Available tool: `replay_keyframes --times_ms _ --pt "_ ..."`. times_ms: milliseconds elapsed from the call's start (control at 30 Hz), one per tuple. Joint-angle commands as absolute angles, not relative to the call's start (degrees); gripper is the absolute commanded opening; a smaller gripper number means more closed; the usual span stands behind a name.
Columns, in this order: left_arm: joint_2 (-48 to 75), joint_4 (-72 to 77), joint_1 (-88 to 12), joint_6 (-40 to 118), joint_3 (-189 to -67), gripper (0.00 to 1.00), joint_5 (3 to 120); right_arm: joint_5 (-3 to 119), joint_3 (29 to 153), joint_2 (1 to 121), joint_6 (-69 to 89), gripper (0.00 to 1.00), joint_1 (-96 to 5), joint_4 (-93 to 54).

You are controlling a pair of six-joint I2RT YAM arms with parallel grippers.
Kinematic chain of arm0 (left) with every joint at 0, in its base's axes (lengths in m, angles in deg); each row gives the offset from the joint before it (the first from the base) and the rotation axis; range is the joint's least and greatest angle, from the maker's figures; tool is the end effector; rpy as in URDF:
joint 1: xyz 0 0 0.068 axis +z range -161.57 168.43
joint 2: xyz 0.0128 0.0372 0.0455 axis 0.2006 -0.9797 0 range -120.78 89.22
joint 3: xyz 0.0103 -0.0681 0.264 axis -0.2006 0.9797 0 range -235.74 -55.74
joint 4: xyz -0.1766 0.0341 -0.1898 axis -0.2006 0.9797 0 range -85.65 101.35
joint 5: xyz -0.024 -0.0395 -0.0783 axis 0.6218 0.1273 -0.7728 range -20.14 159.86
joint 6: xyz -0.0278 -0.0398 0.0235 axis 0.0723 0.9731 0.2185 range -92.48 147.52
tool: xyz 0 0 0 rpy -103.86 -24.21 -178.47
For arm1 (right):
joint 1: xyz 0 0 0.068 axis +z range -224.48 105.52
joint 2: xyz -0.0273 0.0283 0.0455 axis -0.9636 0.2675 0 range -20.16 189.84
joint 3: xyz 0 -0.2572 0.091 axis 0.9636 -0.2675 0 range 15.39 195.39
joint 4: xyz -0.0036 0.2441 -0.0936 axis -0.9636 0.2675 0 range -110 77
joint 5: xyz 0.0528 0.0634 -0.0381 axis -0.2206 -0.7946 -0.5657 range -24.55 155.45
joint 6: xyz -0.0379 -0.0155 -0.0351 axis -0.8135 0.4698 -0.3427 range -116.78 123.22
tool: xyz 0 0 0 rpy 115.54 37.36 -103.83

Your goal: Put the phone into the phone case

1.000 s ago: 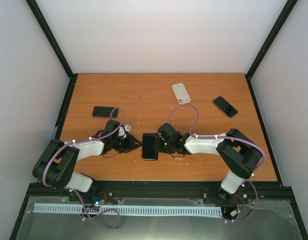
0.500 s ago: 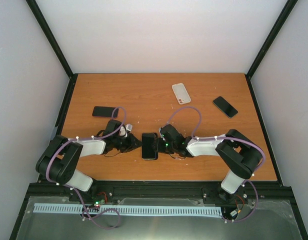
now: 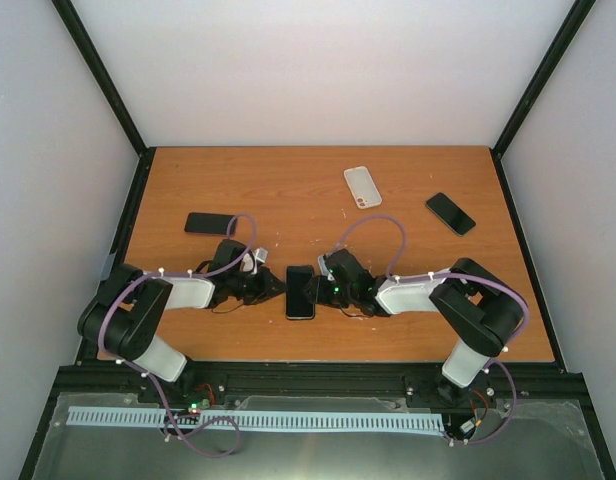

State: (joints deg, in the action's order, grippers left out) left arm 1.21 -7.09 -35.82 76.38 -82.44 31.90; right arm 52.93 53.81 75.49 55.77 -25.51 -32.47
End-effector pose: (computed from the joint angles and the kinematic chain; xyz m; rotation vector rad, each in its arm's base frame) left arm 0.2162 -0.1213 0.1132 -0.2404 2.6688 -1.3132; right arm 0.1952 0.2360 0.1261 -0.0378 2.6184 1.0258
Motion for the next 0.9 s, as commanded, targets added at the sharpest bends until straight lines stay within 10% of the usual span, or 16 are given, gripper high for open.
replay_keyframes --times_ms 0,867 --pt "0.4 -10.2 -37.1 77.8 -81.9 0.12 30.2 47.4 53.9 75.7 57.4 0.43 -25.2 -42.2" --pt "7.0 -4.2 -37.1 77.4 -79.4 0.23 34.3 37.8 52.8 76.9 68.0 0.47 -25.8 -54.8"
